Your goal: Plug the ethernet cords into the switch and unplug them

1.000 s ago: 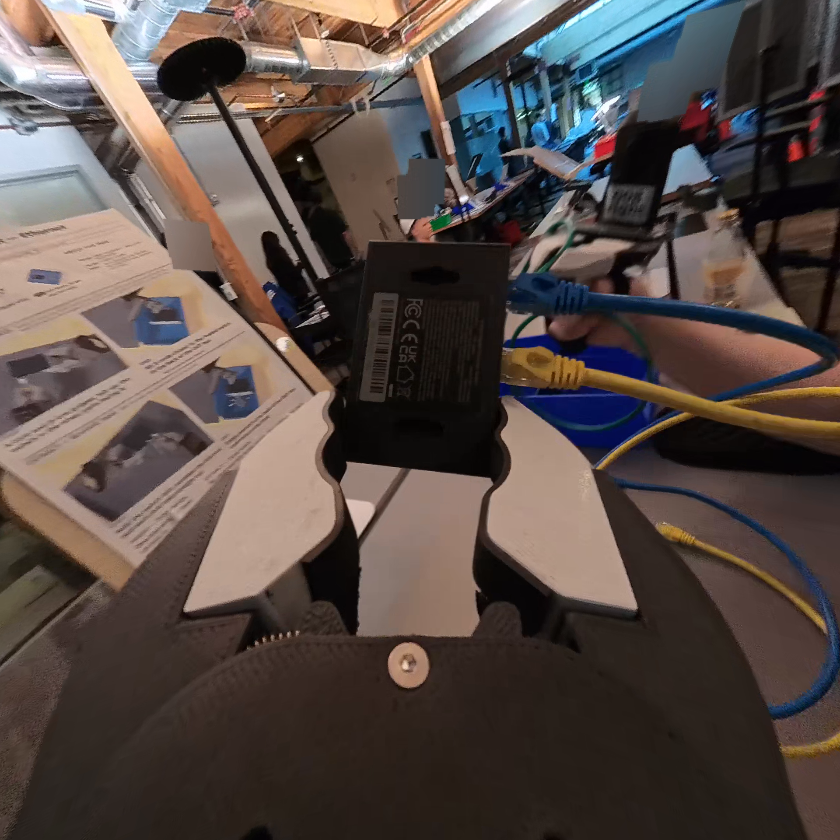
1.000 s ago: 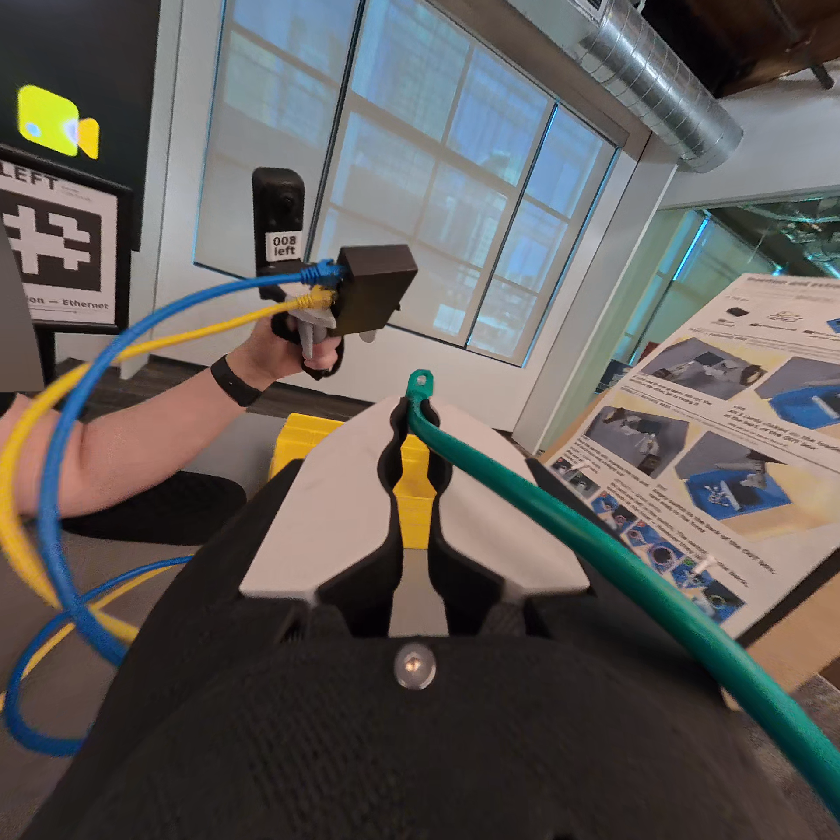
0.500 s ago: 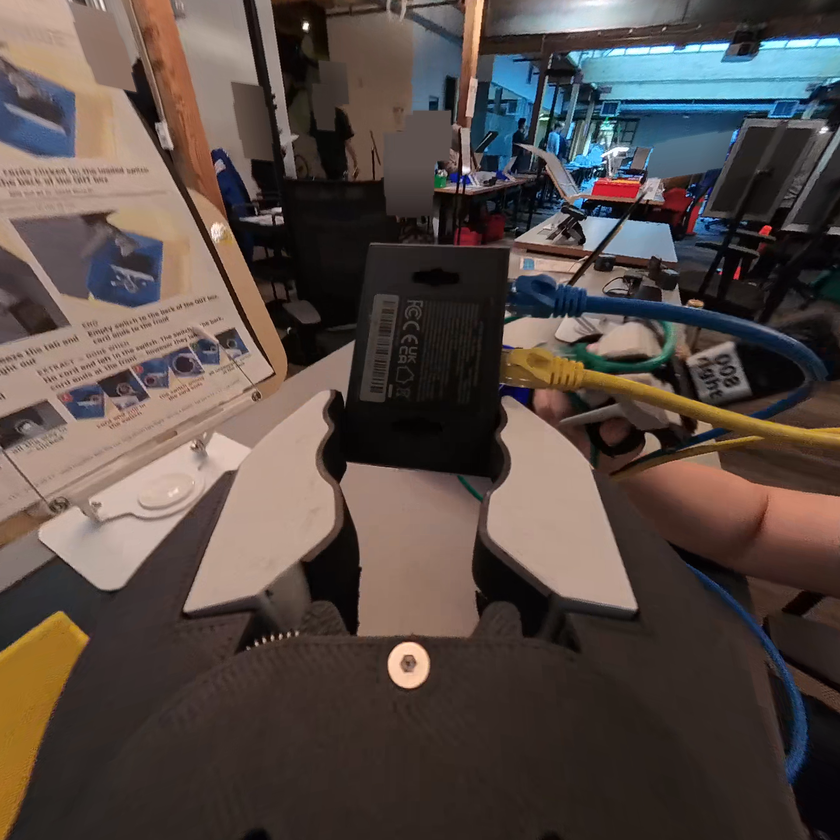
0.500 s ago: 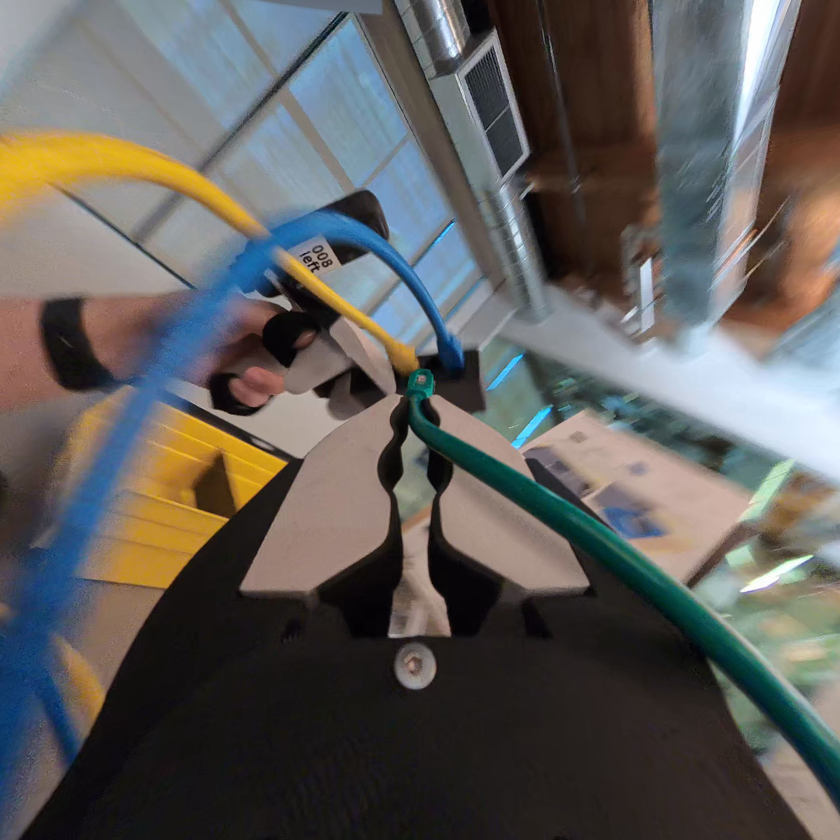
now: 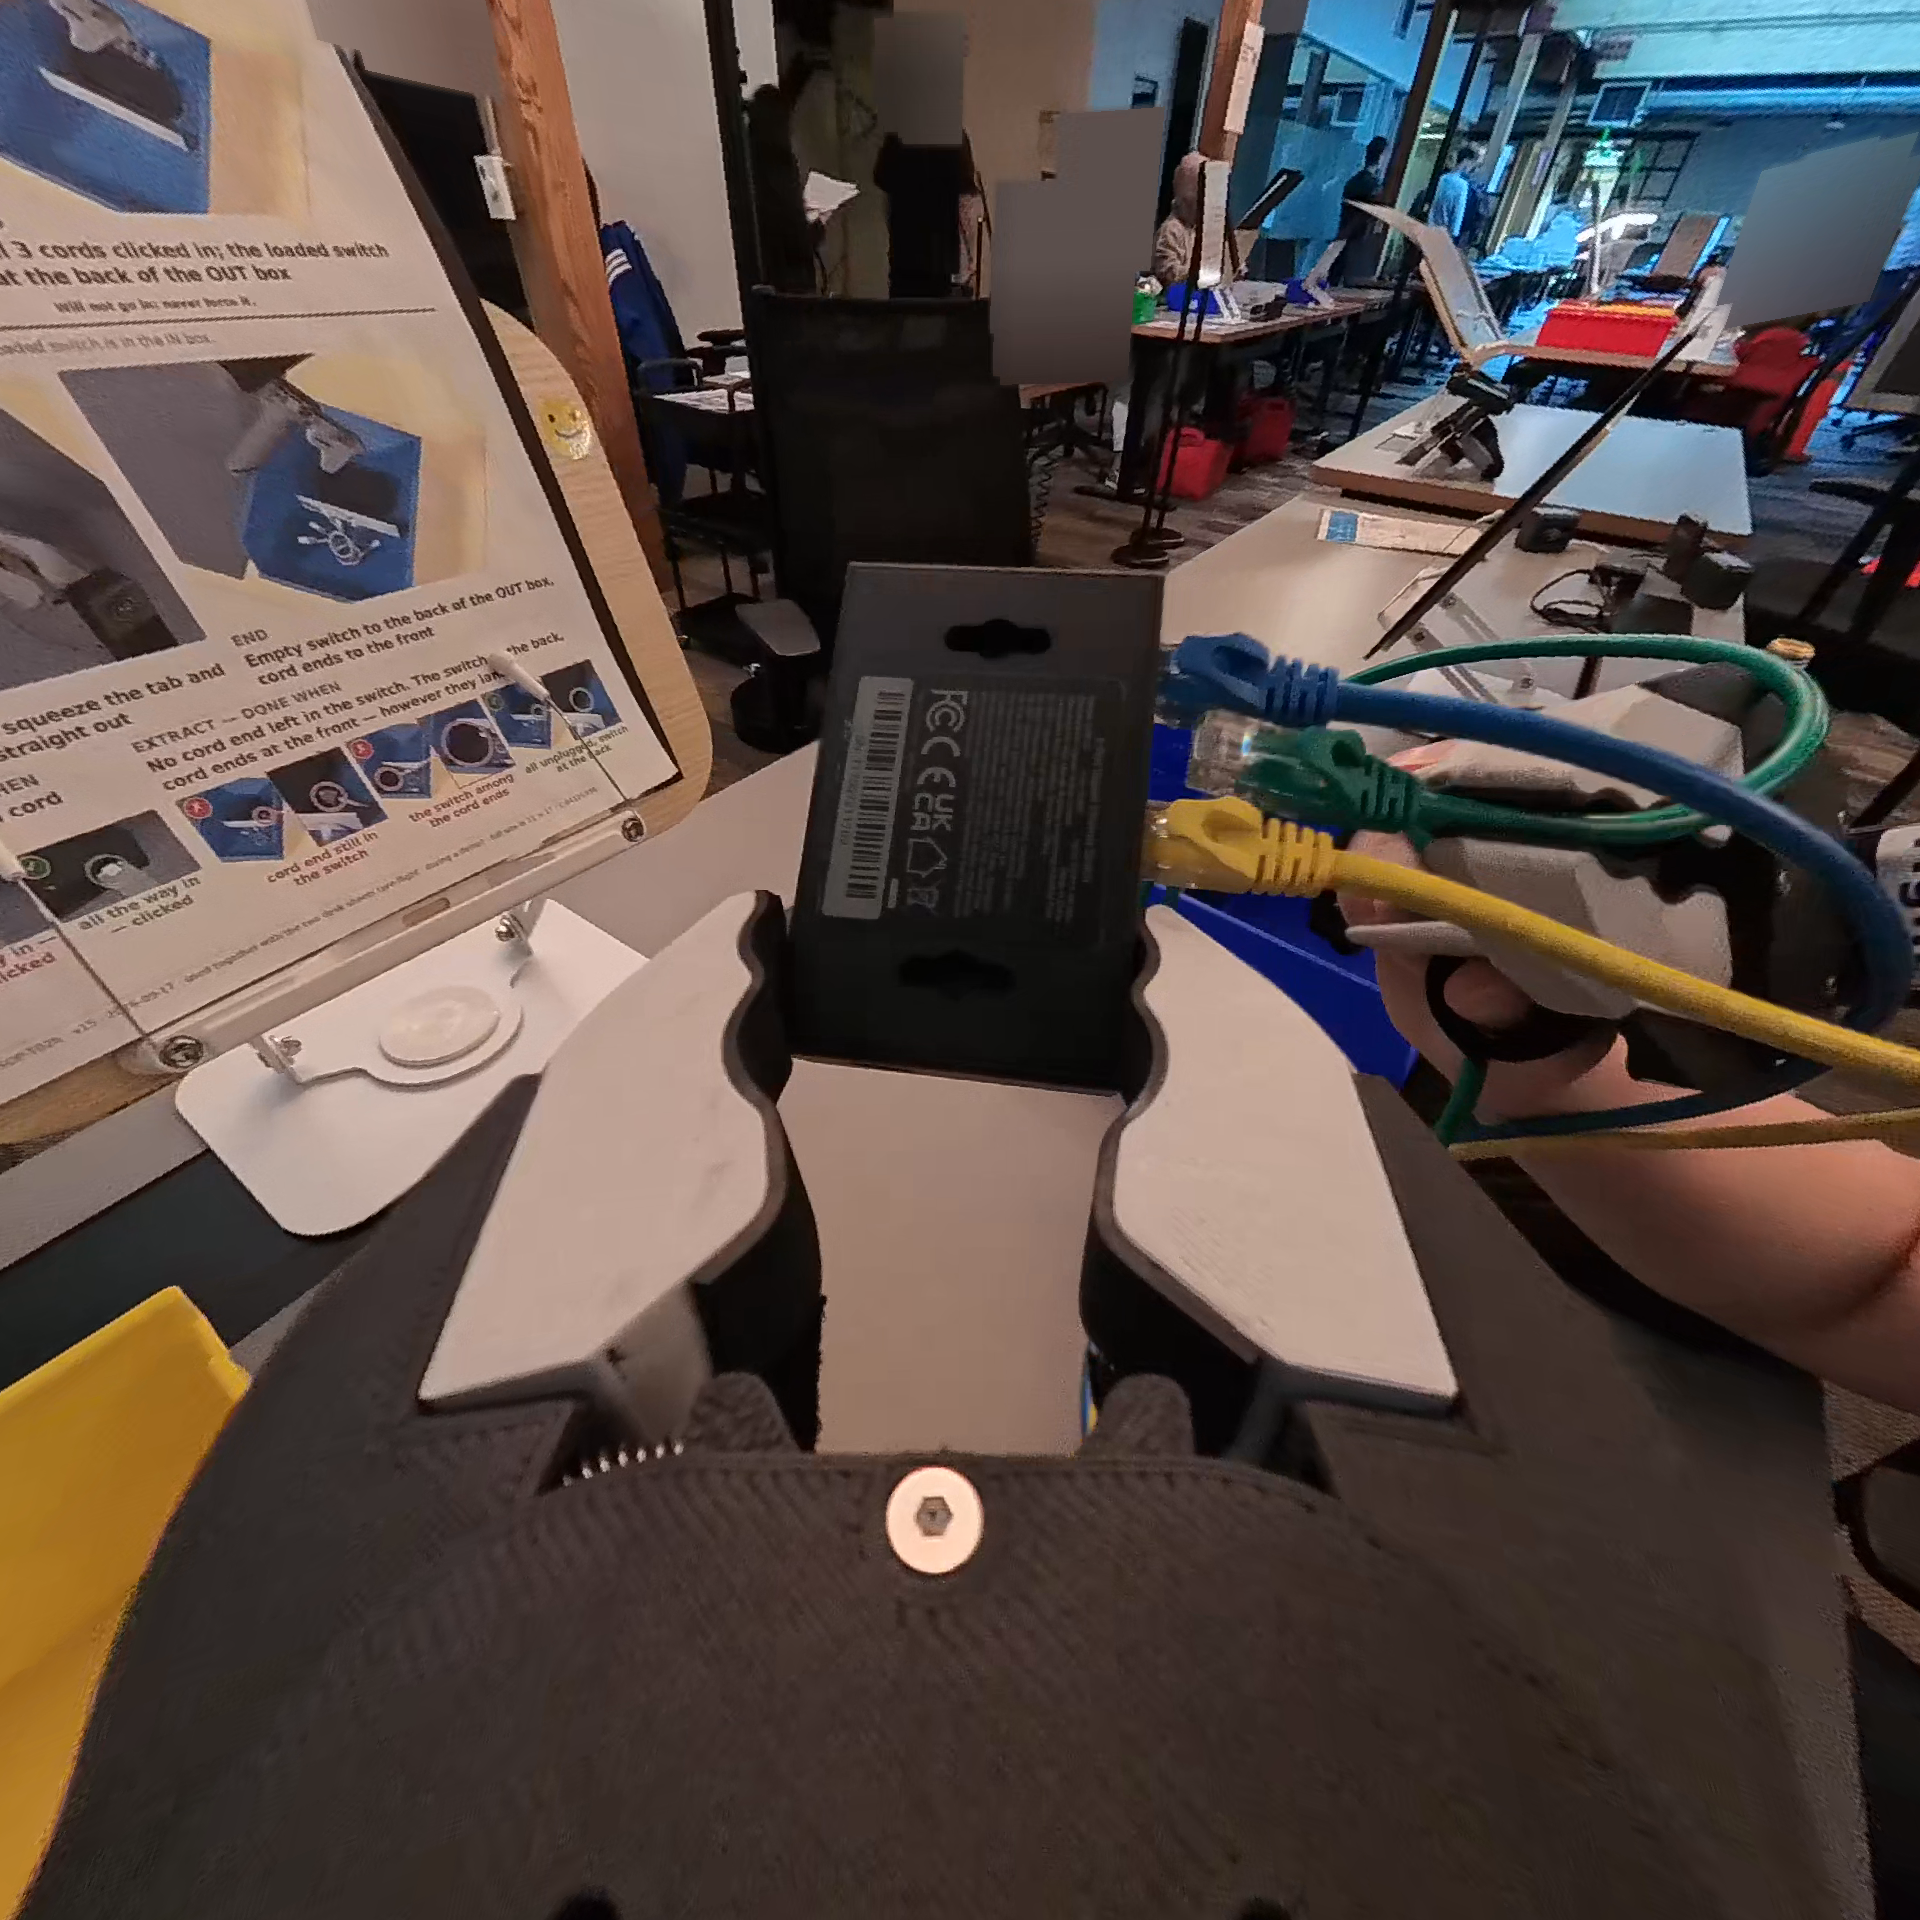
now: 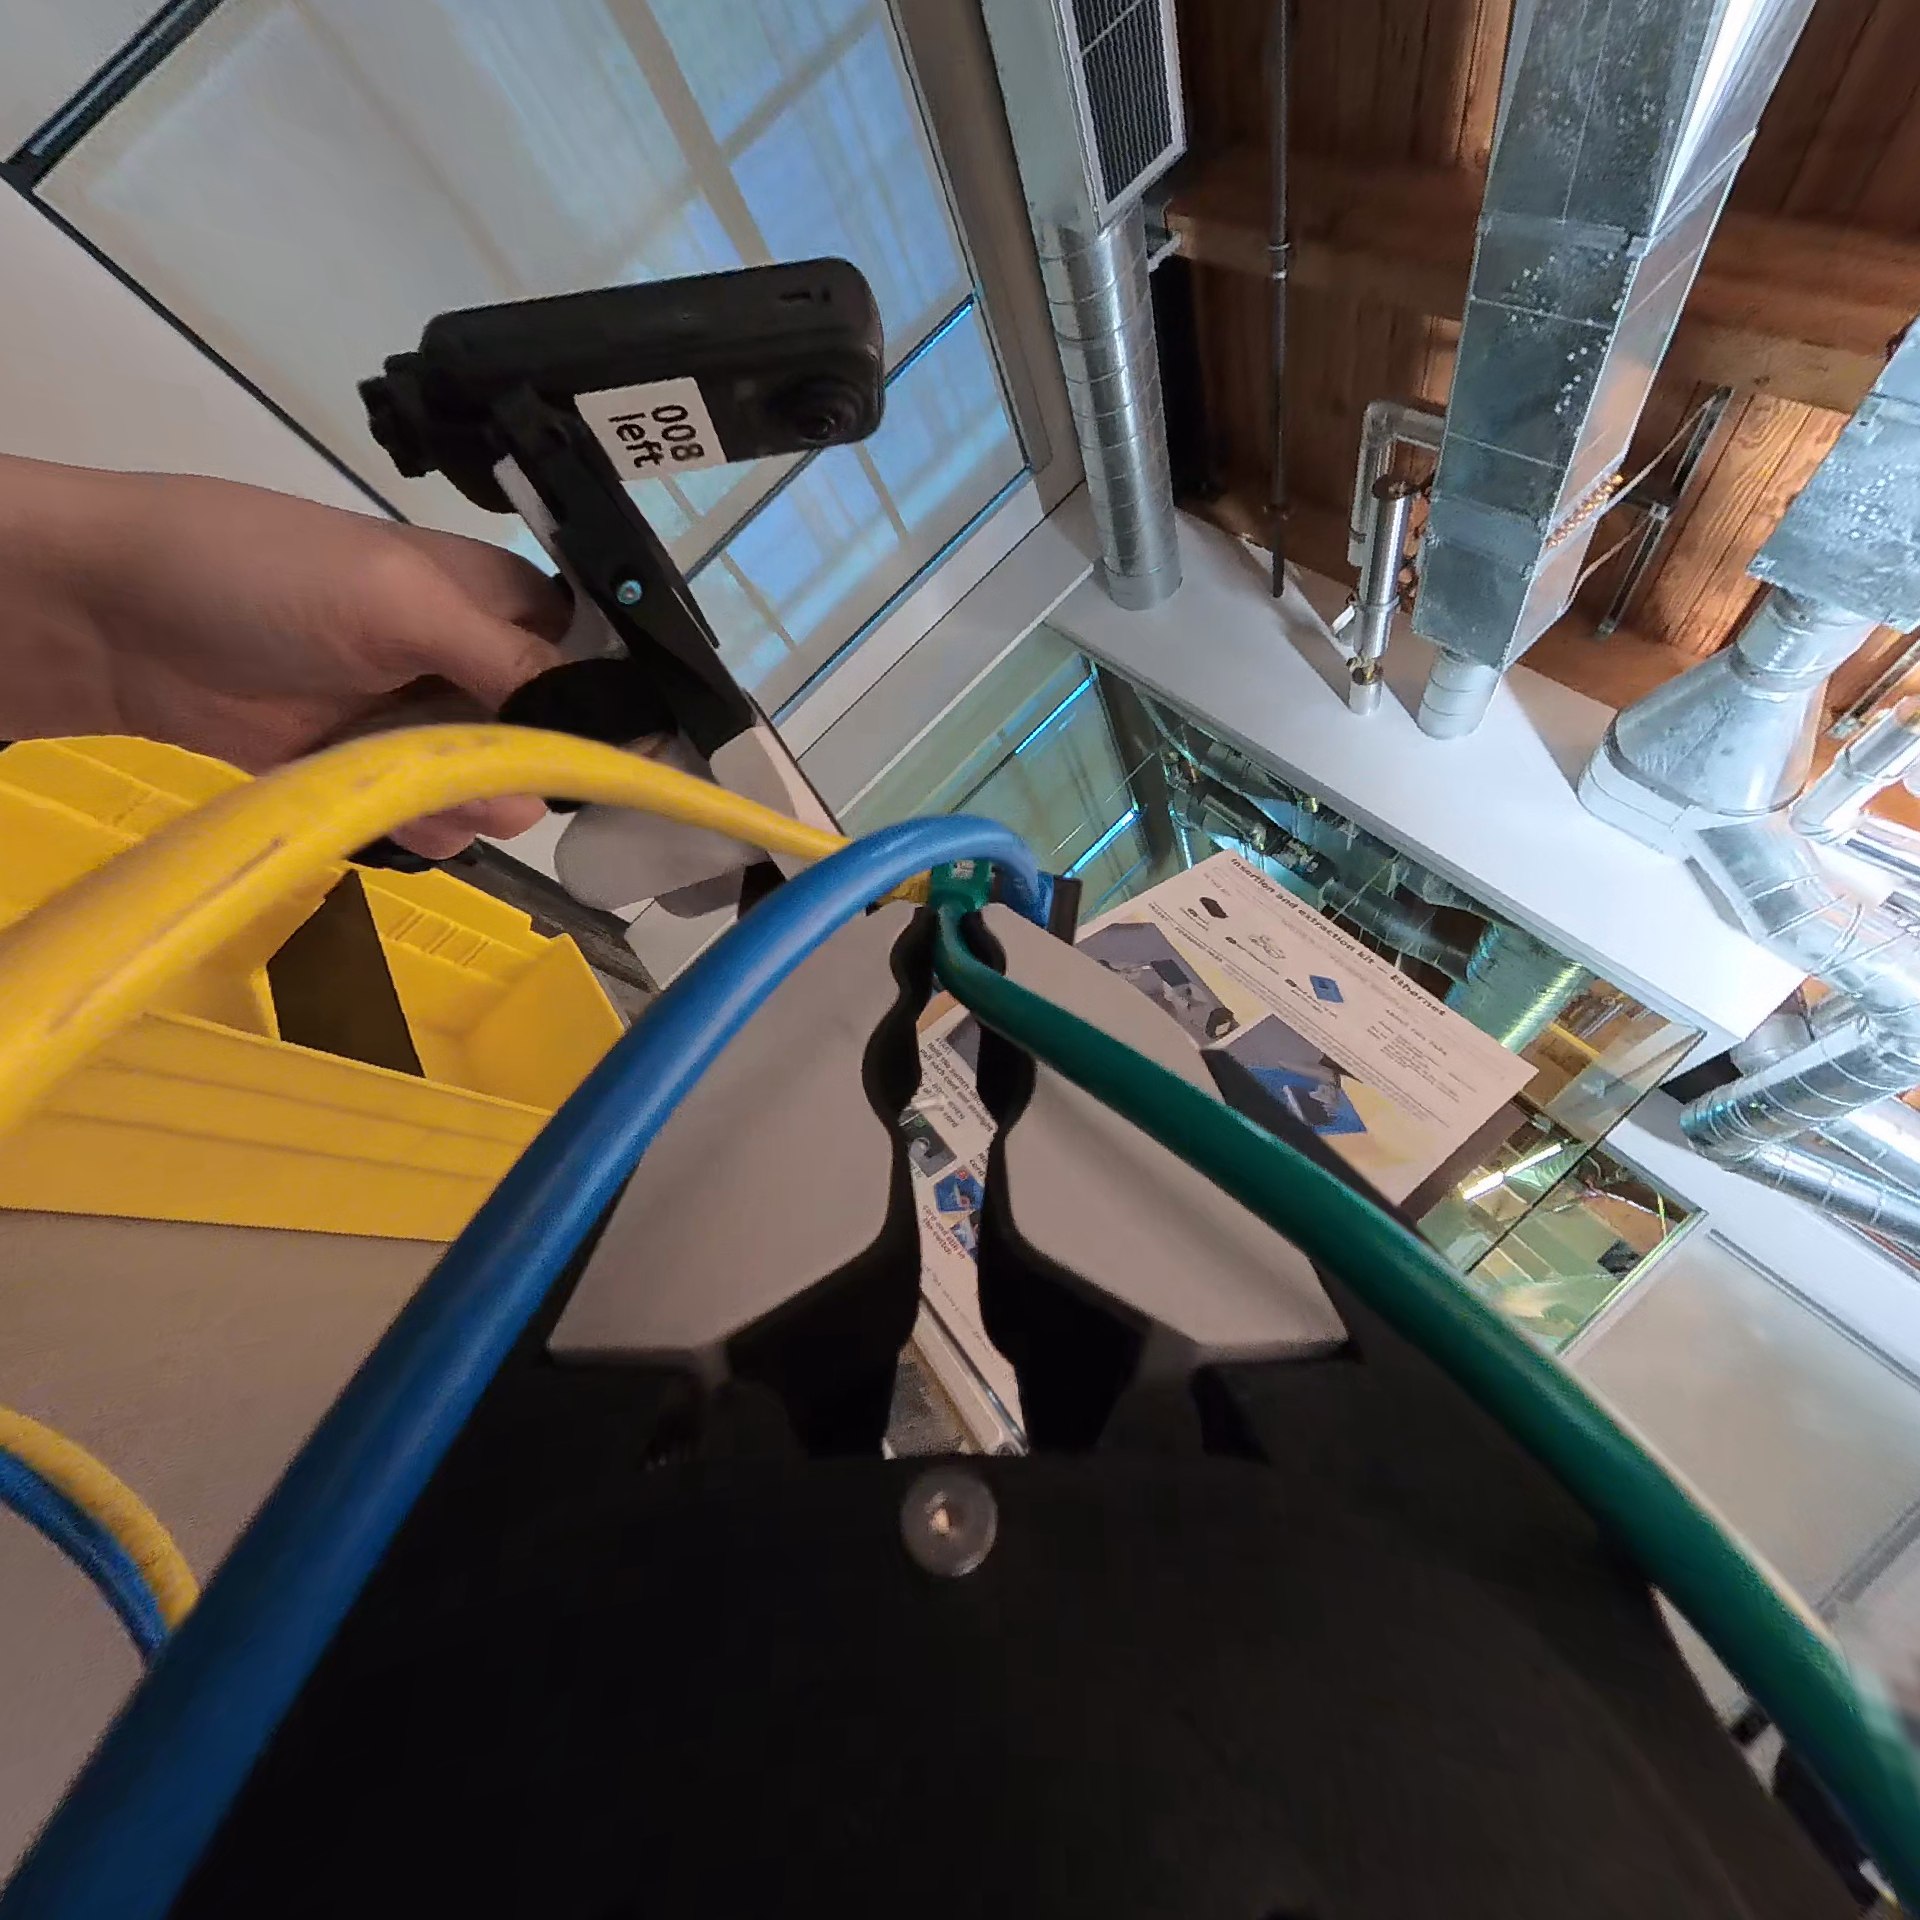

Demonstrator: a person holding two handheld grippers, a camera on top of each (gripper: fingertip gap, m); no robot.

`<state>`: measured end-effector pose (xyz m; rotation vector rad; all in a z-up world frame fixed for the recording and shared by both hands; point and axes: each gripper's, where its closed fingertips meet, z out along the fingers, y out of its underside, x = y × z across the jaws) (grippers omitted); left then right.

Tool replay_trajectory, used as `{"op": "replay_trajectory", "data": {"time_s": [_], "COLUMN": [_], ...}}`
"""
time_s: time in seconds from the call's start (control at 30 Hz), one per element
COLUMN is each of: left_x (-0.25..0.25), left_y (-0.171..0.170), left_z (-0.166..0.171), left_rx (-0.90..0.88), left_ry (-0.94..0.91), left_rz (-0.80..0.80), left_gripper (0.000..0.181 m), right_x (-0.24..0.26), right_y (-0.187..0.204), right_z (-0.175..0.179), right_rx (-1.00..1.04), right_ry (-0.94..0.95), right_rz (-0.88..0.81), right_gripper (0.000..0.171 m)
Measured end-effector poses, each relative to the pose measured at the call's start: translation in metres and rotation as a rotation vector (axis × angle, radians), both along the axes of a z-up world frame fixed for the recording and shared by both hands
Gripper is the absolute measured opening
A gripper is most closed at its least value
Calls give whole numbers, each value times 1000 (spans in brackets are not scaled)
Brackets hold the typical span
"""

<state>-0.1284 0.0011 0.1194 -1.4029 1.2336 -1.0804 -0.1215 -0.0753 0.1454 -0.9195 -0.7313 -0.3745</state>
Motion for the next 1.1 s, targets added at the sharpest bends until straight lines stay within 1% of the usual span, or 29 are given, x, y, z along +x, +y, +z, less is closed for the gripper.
{"op": "replay_trajectory", "data": {"time_s": [0.13, 0.47, 0.67, 0.87, 1.1], "left_x": [1, 1, 1, -1, 1], "left_y": [-2, 0, -1, 3, -2], "left_z": [0, 4, 5, 7, 9], "left_rx": [18, 93, 64, 134, 155], "left_ry": [6, 3, -10, -6, -15], "left_rz": [2, 66, 62, 110, 109], "left_gripper": [61, 61, 61, 61, 61], "right_x": [0, 3, 5, 6, 6], "right_y": [2, 5, 5, 9, 9], "right_z": [-1, -1, 0, -1, -1], "right_rx": [-22, -45, -46, -93, -77], "right_ry": [10, 26, 37, 68, 88], "right_rz": [4, -13, -17, -6, -8], "right_gripper": [7, 6, 6, 6, 6]}}
